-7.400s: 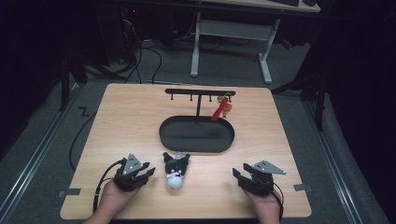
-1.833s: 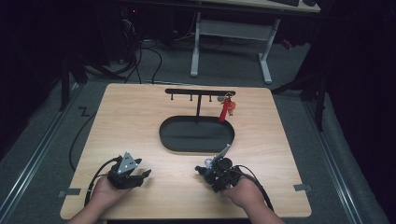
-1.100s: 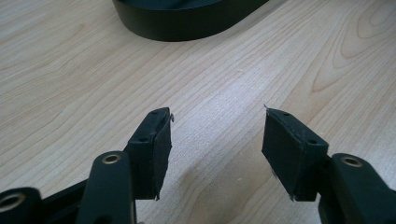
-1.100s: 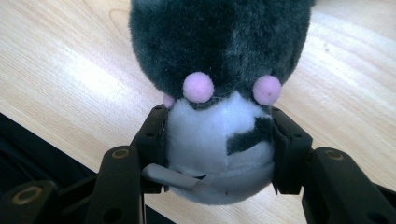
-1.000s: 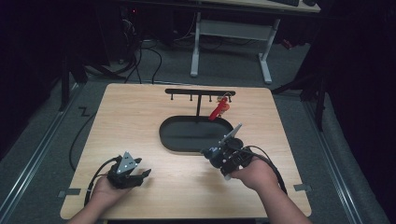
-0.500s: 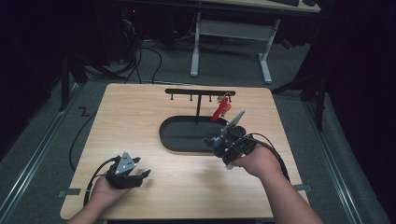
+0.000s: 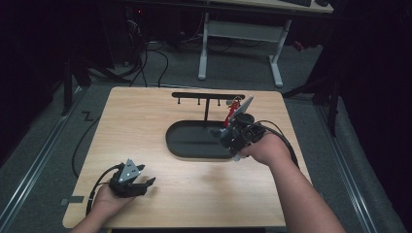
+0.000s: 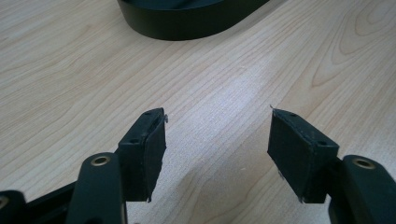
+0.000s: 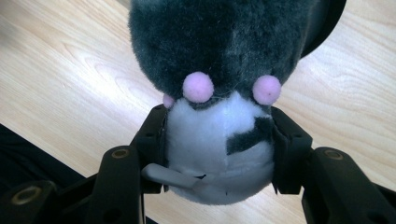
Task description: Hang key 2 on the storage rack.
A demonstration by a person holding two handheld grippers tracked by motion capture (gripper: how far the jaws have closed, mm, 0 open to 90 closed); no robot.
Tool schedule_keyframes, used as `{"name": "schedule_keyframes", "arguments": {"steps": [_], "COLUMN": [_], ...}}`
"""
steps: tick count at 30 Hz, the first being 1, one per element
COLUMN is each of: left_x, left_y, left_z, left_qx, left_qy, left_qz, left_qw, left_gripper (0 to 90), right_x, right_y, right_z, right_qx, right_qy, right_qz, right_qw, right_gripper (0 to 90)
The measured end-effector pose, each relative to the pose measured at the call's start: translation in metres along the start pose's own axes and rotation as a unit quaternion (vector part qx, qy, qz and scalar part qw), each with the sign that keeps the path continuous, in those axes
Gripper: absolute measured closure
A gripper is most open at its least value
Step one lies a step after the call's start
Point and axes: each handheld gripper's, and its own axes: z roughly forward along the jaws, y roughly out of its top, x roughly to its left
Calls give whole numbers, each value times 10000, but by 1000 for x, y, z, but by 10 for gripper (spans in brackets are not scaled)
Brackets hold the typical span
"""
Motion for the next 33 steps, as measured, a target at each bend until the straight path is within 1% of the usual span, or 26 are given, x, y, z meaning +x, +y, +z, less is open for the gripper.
{"name": "schedule_keyframes", "arguments": {"steps": [1, 5, 10, 18, 22, 24, 25, 30, 33], "left_x": [0, 1, 1, 1, 1, 1, 1, 1, 1], "left_y": [0, 0, 0, 1, 1, 1, 1, 1, 1], "left_z": [0, 0, 0, 0, 0, 0, 0, 0, 0], "left_qx": [-1, -17, -13, -27, -25, -22, -34, -29, -22], "left_qy": [-3, -6, -14, -28, -34, -37, -29, -18, -21], "left_qz": [1, -18, -11, -9, 0, 3, 4, 12, 10], "left_qw": [10000, 10000, 10000, 10000, 10000, 10000, 10000, 10000, 10000], "left_gripper": [372, 372, 372, 373, 372, 372, 373, 374, 374], "right_x": [-1, -5, -9, -14, -17, -17, -17, -18, -16], "right_y": [2, 9, 19, 36, 43, 46, 48, 56, 60], "right_z": [-1, -4, -12, -31, -34, -36, -37, -41, -45], "right_qx": [19, 92, 53, -99, -138, -136, -134, -235, -309], "right_qy": [30, -15, -50, -191, -251, -259, -252, -335, -305], "right_qz": [-3, 61, 125, 190, 283, 263, 314, 303, 287], "right_qw": [10000, 9999, 9999, 9996, 9992, 9992, 9991, 9987, 9986], "right_gripper": [489, 490, 489, 490, 489, 490, 489, 489, 489]}}
